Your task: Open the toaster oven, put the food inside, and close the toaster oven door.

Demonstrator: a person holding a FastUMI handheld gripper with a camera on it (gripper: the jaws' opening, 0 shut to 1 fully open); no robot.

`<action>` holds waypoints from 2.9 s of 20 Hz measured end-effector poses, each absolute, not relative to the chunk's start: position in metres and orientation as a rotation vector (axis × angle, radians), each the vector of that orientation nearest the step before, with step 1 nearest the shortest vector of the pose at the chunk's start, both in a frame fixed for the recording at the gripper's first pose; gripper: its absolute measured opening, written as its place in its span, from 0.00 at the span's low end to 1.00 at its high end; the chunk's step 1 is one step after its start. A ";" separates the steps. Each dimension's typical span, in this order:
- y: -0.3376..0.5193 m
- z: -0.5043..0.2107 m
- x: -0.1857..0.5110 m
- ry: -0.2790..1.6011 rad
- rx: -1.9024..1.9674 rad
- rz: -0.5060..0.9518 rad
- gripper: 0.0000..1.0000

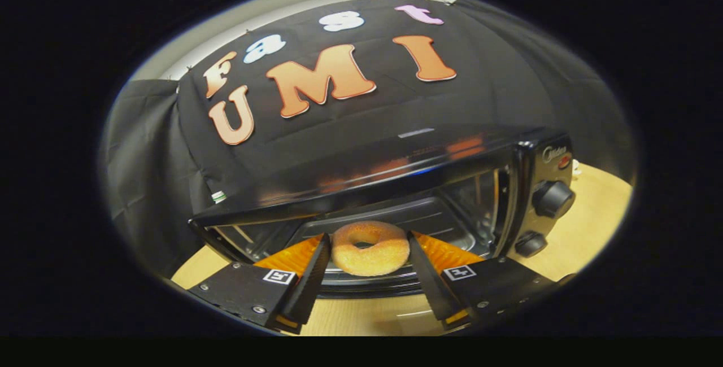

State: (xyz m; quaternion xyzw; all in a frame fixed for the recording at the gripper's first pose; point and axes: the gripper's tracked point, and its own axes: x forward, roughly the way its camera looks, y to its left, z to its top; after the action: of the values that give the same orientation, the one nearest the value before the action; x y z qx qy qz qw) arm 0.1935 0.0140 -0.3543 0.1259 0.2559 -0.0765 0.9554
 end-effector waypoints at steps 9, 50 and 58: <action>0.017 -0.326 0.158 0.521 0.123 -0.091 0.96; 0.029 -0.323 0.015 0.745 0.219 0.033 0.73; 0.045 -0.302 0.065 0.658 0.059 0.059 0.73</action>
State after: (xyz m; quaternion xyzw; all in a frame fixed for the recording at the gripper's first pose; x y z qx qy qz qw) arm 0.0651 0.0447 -0.3016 0.0291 0.3230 0.0290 0.9455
